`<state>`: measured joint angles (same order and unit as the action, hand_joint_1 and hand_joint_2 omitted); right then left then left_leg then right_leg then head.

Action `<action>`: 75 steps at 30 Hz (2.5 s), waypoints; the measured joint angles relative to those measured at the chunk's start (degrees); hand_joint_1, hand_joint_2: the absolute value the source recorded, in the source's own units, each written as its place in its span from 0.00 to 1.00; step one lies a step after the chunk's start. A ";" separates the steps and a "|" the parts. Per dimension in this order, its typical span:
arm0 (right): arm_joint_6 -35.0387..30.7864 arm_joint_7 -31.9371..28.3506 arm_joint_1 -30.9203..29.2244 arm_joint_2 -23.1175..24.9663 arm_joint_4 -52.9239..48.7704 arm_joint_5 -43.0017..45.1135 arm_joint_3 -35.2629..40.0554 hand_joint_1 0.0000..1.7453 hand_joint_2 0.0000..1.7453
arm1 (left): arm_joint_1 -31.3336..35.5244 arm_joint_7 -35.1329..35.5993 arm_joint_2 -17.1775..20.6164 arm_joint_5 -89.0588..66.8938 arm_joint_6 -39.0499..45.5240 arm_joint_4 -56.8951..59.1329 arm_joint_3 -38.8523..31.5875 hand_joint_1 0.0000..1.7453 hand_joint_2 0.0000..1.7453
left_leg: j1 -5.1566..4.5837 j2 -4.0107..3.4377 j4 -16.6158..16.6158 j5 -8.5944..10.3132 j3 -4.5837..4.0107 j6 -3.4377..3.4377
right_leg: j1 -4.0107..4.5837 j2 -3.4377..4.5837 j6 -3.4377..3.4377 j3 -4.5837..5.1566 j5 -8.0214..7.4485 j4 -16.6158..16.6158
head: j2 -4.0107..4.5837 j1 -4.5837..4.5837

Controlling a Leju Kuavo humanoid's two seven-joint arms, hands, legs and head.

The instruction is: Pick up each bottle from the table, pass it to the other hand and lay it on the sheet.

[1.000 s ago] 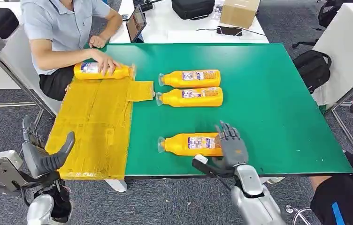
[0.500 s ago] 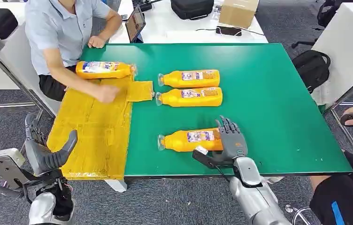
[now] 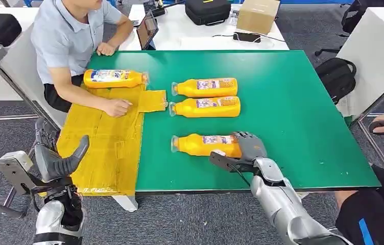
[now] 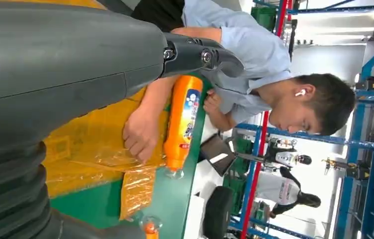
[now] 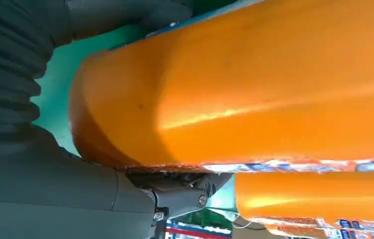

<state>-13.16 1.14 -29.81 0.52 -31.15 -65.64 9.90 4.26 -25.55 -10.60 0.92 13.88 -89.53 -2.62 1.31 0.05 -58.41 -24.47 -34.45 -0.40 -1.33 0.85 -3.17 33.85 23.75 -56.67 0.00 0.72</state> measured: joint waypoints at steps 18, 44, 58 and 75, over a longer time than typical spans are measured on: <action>-9.67 -27.06 12.59 0.77 -14.65 22.73 -4.02 1.00 1.00 | -3.29 -1.05 0.39 -5.71 -0.69 0.15 5.90 0.00 1.00 | 0.00 0.17 -0.01 -0.03 -0.64 0.04 | 0.00 -0.05 -0.17 -0.19 0.04 0.01 | 0.00 0.00; -11.69 -31.17 19.76 5.18 -35.23 29.88 -3.17 1.00 1.00 | -12.05 -3.63 0.98 -7.34 -17.64 3.06 19.50 0.00 1.00 | -0.02 0.18 -0.01 -0.02 -1.16 0.05 | -0.03 -0.11 -0.19 0.28 0.06 0.00 | 0.00 0.00; -7.80 -33.38 19.24 8.86 -33.33 32.64 0.16 1.00 1.00 | -11.25 -3.06 0.65 -3.04 -22.34 3.04 20.17 0.00 1.00 | 0.00 0.17 -0.01 -0.02 -1.19 0.05 | -0.01 -0.10 -0.19 0.35 0.06 0.00 | 0.00 -0.02; -3.47 -37.66 12.75 18.73 -18.17 43.69 13.49 1.00 1.00 | -5.03 -2.84 -4.42 11.56 -23.04 3.89 22.47 0.00 1.00 | 0.03 0.17 -0.01 0.01 -1.19 0.03 | 0.00 -0.10 -0.18 0.37 0.06 -0.02 | 0.00 0.00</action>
<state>-16.63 -36.52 -17.06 19.26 -49.31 -21.94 23.39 -0.77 -28.39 -15.02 12.48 -9.16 -85.64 19.85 1.33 0.22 -58.42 -24.46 -35.65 -0.37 -1.33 0.76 -3.35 34.22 23.81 -56.68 0.00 0.72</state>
